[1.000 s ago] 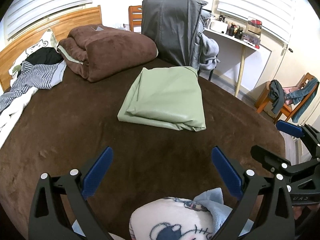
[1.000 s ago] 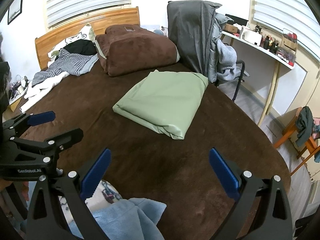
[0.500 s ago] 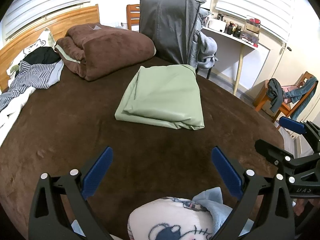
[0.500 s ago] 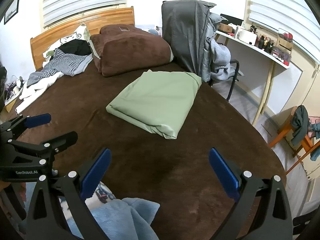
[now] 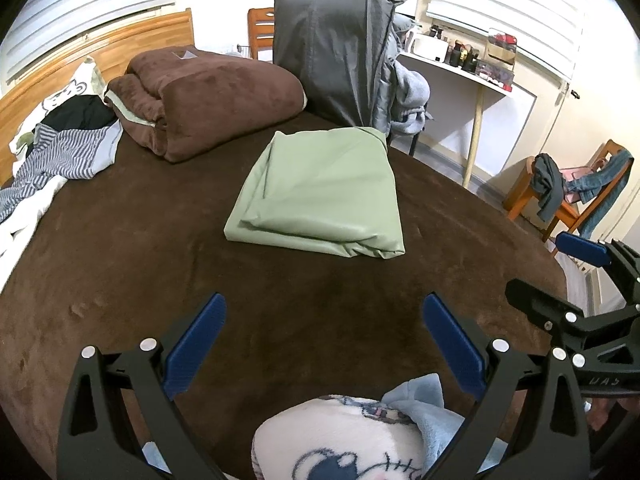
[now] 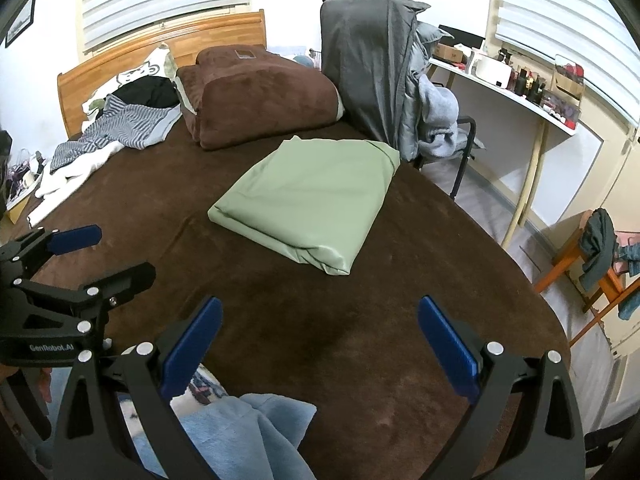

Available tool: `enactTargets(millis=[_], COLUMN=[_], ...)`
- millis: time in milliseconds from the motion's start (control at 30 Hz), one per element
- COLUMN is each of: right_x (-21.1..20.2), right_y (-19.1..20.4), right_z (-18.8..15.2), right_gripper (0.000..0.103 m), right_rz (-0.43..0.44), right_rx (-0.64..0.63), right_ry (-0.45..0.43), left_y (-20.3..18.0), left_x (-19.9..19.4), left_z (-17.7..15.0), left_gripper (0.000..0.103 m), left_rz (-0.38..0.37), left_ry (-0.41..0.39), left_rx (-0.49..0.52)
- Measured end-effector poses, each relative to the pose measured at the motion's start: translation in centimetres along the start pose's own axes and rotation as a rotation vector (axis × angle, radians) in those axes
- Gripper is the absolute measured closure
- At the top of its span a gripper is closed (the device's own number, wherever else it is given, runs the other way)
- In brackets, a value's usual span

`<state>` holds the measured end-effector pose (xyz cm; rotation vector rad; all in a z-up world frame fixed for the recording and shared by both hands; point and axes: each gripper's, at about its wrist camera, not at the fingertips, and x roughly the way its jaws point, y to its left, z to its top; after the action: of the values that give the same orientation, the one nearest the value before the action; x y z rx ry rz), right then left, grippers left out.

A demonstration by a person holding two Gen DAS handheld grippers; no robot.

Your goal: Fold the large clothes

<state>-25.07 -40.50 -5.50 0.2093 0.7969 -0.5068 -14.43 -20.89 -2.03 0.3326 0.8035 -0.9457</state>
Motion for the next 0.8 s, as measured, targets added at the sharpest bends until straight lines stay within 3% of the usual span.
enactTargets(millis=[800], right_x=[0.49], right_y=[-0.13], right_z=[-0.54], right_gripper=[0.006], right_rz=[-0.007], right_rx=[0.009], right_ry=[0.011], left_y=[0.00], left_x=[0.12], left_z=[-0.35], left_gripper=[0.007], left_rz=[0.007], left_ry=[-0.002], left_rx=[0.014])
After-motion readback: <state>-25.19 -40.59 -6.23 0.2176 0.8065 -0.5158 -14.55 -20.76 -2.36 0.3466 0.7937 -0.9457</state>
